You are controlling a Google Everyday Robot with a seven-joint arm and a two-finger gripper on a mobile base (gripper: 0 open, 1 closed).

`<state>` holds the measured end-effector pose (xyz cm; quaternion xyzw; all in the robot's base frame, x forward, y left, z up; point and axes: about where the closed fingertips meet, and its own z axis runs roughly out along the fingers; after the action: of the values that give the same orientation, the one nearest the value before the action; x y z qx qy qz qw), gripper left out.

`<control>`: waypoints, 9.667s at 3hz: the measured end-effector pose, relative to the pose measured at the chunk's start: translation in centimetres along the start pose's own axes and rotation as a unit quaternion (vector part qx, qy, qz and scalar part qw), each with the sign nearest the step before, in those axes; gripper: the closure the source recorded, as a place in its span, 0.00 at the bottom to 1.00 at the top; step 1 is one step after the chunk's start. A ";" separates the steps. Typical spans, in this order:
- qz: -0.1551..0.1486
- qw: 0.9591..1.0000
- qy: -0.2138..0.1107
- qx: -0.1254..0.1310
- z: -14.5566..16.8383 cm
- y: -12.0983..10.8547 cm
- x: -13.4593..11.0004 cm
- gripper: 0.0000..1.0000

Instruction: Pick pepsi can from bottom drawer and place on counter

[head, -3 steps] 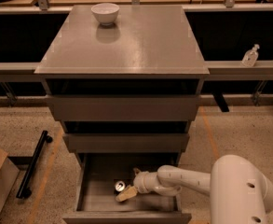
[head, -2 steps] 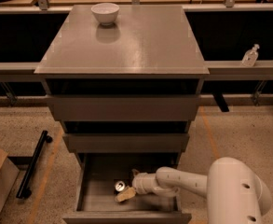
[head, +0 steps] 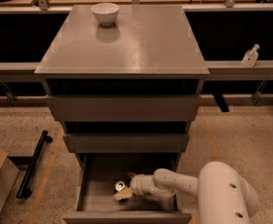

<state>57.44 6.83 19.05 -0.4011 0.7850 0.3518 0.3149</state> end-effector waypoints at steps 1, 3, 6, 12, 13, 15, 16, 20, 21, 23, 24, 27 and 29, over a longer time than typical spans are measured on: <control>0.018 1.000 0.003 -0.020 2.2 0.1 1.7 0.30; 0.030 0.999 0.002 -0.030 3.3 0.3 2.6 0.75; -0.012 0.998 -0.011 -0.063 -1.8 2.9 -5.1 1.00; -0.122 0.986 -0.037 -0.112 -22.5 3.5 -24.5 1.00; -0.128 0.983 -0.026 -0.126 -22.1 4.0 -24.7 1.00; -0.179 0.970 -0.054 -0.155 -25.8 9.7 -28.0 1.00; -0.214 0.960 -0.076 -0.166 -28.7 12.2 -30.7 1.00; -0.320 0.938 -0.060 -0.120 -39.1 17.7 -43.7 1.00; -0.320 0.940 -0.050 -0.112 -38.9 17.8 -43.7 1.00; -0.357 0.930 -0.058 -0.067 -42.0 17.7 -49.3 1.00; -0.366 0.927 -0.075 -0.035 -45.0 16.3 -52.9 1.00; -0.350 0.932 -0.090 -0.010 -44.1 13.4 -55.7 1.00; -0.331 0.937 -0.111 0.028 -44.8 8.1 -59.1 0.82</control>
Offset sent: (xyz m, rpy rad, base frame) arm -0.0107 0.0208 -0.0547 0.0553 0.1034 0.0110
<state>69.43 -1.66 92.24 -0.5878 0.5773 0.2481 0.5096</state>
